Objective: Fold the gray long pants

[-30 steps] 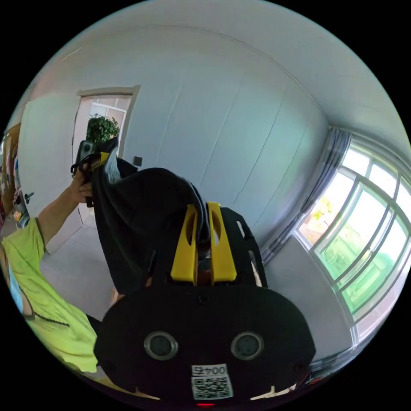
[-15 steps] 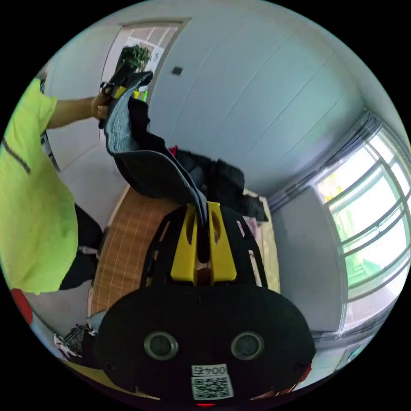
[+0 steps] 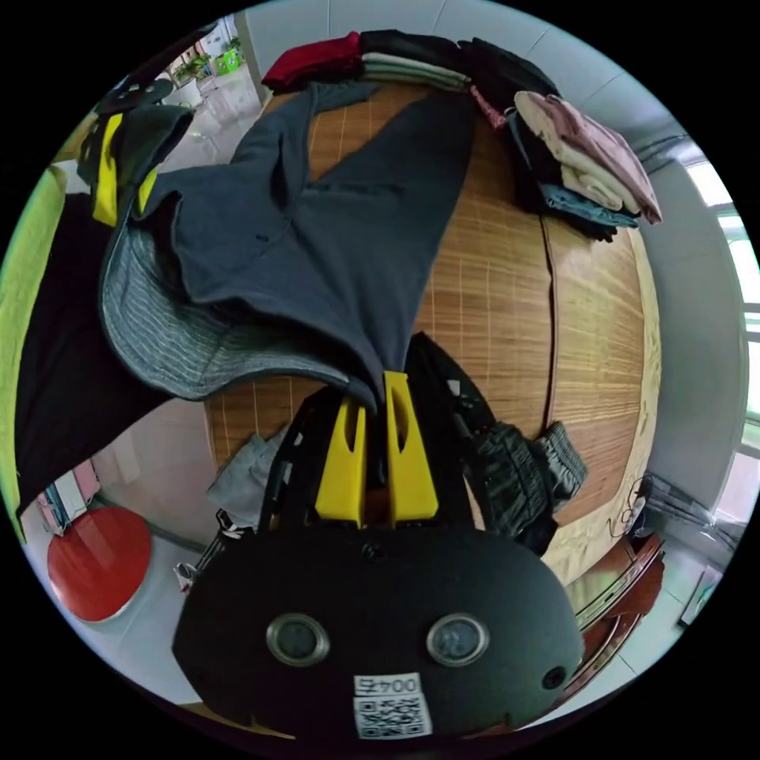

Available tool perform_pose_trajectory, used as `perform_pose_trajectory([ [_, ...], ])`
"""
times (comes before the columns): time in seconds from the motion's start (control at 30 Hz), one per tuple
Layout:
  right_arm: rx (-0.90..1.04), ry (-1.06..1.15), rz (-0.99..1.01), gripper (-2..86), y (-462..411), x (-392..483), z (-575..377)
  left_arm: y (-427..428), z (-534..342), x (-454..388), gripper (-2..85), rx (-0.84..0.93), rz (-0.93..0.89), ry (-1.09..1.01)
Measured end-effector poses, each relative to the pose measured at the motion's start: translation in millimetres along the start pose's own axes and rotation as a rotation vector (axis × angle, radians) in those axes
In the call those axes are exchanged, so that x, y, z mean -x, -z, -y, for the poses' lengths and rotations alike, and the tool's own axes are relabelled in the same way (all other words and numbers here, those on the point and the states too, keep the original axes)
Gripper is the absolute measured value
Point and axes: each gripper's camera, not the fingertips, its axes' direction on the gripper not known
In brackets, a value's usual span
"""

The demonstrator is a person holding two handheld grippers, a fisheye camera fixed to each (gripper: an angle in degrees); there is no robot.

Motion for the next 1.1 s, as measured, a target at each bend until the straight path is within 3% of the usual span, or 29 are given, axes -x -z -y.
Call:
perform_pose_trajectory([
  [0.2, 0.139, -0.027, -0.011, 6.3, -73, 37, 14, -31, 63, 27, 10.6, 0.236, -0.086, -0.063],
  [0.37, 0.226, -0.017, -0.1, 7.9, -104, 74, 33, 9, 98, 39, 10.7, 0.203, -0.189, -0.086],
  [0.6, 0.329, 0.278, -0.649, 8.5, -153, 153, 40, 110, 87, 116, 9.2, 0.112, -0.159, 0.082],
  [0.7, 0.433, 0.3, -0.715, 14.2, -170, 157, 26, 154, 64, 144, 8.8, 0.07, -0.1, 0.158],
  [0.87, 0.434, -0.007, -0.582, 12.3, -144, 119, -20, 215, 24, 171, 8.0, -0.051, -0.023, 0.274],
  [0.97, 0.274, -0.4, -0.32, 5.4, -91, 83, -46, 246, 4, 172, 6.4, -0.141, 0.071, 0.32],
  [1.03, 0.003, -0.66, -0.023, 2.3, -44, 70, -69, 262, -6, 169, 4.1, -0.174, 0.166, 0.356],
  [1.1, -0.27, -0.753, 0.179, 0.4, -15, 76, -84, 281, -13, 153, 2.0, -0.194, 0.329, 0.364],
])
